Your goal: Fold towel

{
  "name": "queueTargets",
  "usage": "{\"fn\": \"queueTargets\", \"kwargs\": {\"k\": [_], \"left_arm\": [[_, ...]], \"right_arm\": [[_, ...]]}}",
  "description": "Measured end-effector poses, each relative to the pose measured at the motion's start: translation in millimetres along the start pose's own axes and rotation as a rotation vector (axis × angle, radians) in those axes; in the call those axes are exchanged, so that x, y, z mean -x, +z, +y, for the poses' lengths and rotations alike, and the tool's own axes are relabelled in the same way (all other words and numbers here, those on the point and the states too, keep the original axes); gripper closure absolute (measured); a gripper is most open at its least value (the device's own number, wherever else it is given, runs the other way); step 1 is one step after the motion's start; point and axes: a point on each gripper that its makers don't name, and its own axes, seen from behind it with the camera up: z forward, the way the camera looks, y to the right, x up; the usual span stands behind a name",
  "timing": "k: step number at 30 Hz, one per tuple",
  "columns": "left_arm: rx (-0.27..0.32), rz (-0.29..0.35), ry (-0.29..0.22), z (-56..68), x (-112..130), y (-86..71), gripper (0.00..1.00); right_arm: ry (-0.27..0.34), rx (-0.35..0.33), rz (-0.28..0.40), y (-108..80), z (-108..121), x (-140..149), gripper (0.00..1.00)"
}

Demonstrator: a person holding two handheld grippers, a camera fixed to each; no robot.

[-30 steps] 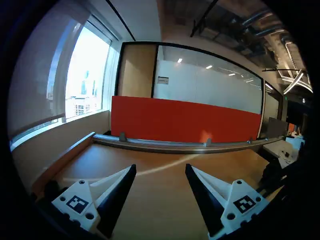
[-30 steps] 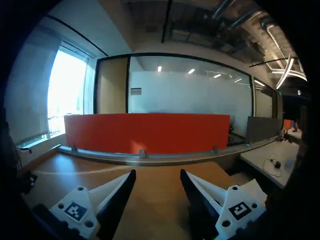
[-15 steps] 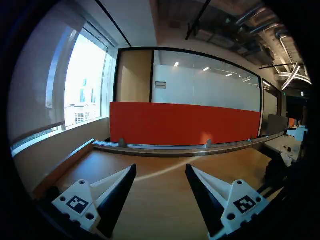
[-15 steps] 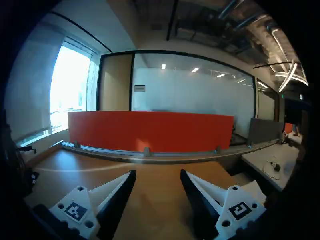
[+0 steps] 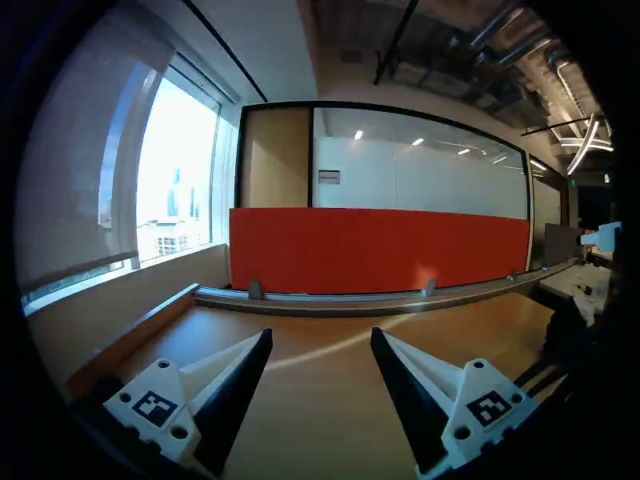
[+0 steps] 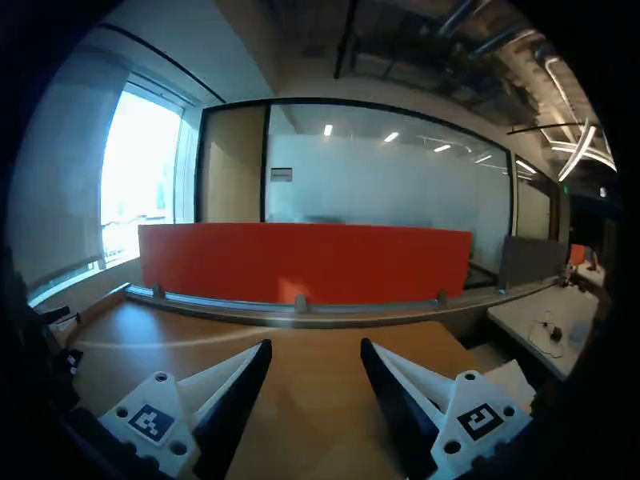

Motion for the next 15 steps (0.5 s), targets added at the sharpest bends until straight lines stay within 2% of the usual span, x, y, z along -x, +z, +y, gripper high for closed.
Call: {"fn": "queueTargets", "kwargs": {"k": [9,15], "left_arm": [[-0.002,0.015,0.021,-4.1,28.1,-3.0,0.09],[-0.009,0.035,0.033,-8.3,47.7,-5.8,0.09]], "right_arm": [[0.002,0.004,0.015,0.2,-13.6,2.3,0.14],[-0.002,0.013,0.028,-1.9,-13.5,12.3,0.14]]}}
